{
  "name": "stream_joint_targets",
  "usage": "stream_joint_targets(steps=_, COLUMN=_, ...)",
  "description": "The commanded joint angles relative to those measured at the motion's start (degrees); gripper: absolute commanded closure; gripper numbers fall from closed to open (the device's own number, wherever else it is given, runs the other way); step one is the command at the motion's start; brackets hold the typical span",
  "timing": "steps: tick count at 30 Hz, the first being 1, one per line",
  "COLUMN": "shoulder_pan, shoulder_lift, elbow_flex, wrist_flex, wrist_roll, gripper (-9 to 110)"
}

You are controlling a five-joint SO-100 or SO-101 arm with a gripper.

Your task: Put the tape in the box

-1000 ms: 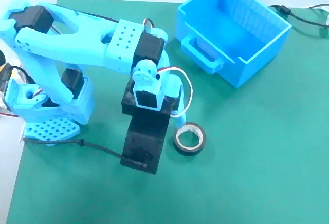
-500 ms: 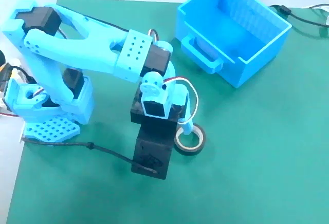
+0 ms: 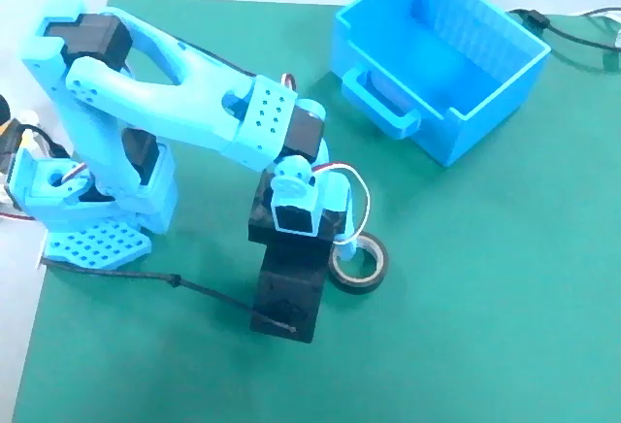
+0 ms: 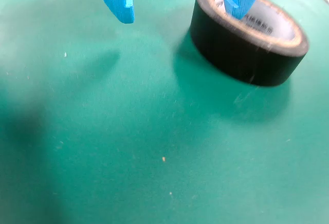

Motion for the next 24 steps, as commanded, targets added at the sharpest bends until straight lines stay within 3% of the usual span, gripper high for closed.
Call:
stream_joint_targets(steps=1, shoulder_pan=-0.1, shoulder_lift=-1.4, elbow_flex=-0.7, wrist_flex=-1.2, wrist_roll=-0.2, gripper=77)
stream_joint_targets(steps=24, shoulder_pan=0.3, shoulder_lift=-5.4, elbow_flex=-4.4, wrist_flex=-1.8, wrist_roll=-0.2, gripper=77)
